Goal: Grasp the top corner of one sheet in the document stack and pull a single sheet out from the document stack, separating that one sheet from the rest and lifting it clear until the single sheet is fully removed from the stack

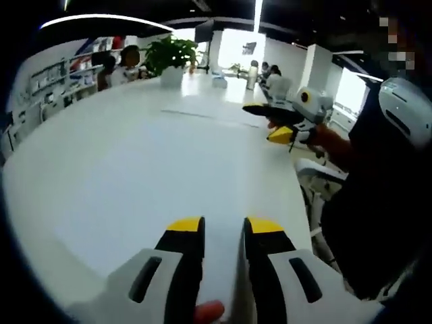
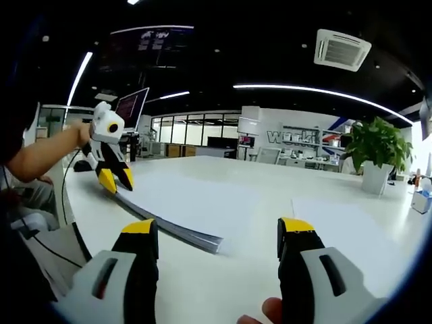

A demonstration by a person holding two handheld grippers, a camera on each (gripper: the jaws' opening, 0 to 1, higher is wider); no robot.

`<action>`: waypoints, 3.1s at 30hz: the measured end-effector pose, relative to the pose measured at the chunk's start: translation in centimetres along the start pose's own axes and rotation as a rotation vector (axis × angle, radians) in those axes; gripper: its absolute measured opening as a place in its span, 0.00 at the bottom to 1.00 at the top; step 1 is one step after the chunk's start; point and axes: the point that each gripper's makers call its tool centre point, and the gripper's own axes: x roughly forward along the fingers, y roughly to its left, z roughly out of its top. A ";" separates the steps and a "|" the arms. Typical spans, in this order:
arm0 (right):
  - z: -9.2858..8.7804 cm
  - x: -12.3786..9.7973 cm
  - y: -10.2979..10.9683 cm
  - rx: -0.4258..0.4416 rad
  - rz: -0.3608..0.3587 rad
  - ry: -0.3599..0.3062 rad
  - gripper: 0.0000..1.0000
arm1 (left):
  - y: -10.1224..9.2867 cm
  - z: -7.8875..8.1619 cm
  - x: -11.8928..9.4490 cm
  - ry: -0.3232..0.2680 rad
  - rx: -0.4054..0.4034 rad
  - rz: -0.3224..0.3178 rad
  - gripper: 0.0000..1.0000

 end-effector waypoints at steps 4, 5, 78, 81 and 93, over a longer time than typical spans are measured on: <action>0.0 0.0 0.0 -0.001 -0.002 -0.001 0.71 | 0.0 0.0 -0.1 -0.027 -0.030 -0.027 0.25; 0.0 0.0 0.0 -0.001 -0.002 -0.001 0.71 | 0.0 0.0 -0.2 -0.038 -0.040 -0.036 0.25; 0.3 8.2 6.7 -1.232 -0.073 0.072 0.07 | -0.1 0.2 -0.3 -0.172 -0.086 -0.113 0.22; -0.1 8.2 6.9 -1.237 -0.067 0.074 0.03 | -0.1 0.3 -0.2 -0.172 -0.088 -0.119 0.22; 0.0 8.1 6.9 -1.214 -0.083 0.069 0.02 | -0.6 0.3 -0.2 -0.166 -0.061 -0.100 0.23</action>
